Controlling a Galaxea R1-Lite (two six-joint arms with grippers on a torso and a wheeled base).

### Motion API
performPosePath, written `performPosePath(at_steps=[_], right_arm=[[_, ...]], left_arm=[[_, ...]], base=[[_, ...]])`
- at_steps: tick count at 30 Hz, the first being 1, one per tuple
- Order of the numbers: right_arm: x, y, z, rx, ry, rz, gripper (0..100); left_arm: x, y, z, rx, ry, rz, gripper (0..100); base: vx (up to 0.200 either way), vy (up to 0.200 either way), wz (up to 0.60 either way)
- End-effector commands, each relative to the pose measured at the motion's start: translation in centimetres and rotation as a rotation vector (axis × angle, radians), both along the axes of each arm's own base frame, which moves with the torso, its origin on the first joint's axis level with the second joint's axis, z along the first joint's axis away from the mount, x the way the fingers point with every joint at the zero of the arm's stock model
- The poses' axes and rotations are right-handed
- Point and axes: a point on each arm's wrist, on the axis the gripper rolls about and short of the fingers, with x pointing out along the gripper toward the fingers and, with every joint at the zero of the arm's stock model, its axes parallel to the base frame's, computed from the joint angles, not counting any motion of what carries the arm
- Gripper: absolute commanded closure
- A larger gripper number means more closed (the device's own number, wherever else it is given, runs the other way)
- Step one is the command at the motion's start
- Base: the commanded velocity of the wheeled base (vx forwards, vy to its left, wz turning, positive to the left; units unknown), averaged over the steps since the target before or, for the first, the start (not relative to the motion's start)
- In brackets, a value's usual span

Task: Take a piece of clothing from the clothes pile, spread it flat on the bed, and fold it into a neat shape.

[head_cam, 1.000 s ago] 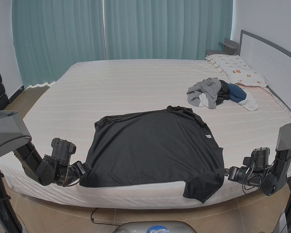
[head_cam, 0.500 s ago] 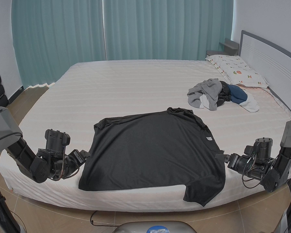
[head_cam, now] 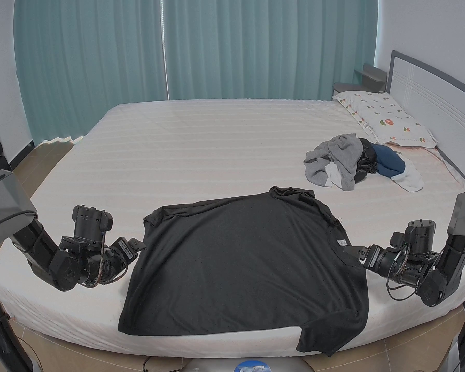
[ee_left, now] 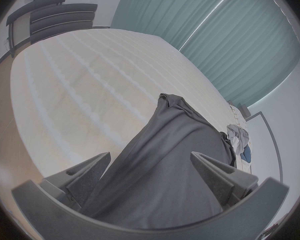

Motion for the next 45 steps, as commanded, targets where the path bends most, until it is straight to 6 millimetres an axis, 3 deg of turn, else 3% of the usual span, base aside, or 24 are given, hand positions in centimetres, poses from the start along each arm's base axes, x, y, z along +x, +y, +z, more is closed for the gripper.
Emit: performPosePath(at_steps=[1,10,16,18,24,28,38,45], right_arm=[[0.0,0.0,-0.1,0.000,0.005,0.001,0],[0.0,0.1,-0.3,0.000,0.011,0.002,0],[-0.1,0.1,-0.4,0.000,0.016,0.003,0],[-0.1,0.1,-0.6,0.003,0.023,0.001,0],[-0.2,0.3,-1.0,0.006,0.045,0.002,0],[-0.2,0.2,-1.2,0.000,0.051,-0.011,0],[0.2,0.1,-2.3,-0.014,0.077,-0.030,0],[0.2,0.2,-2.3,-0.014,0.077,-0.028,0]], left_arm=[[0.3,0.2,-0.1,-0.005,0.001,0.006,0],[2.9,0.1,0.4,-0.083,-0.044,0.057,0],[6.3,-0.8,0.8,-0.096,-0.099,0.048,0],[8.4,-1.7,-0.5,-0.096,-0.091,0.032,0],[12.0,-2.7,-3.4,-0.095,-0.094,0.025,0],[13.4,-3.3,-4.9,-0.091,-0.083,0.015,0],[15.0,-4.3,-3.8,-0.146,-0.117,-0.047,0],[17.2,-3.4,-5.3,-0.137,-0.091,-0.022,0]], base=[[0.000,0.000,0.00],[0.000,0.000,0.00],[0.000,0.000,0.00],[0.000,0.000,0.00],[0.000,0.000,0.00],[0.000,0.000,0.00],[0.000,0.000,0.00],[0.000,0.000,0.00]])
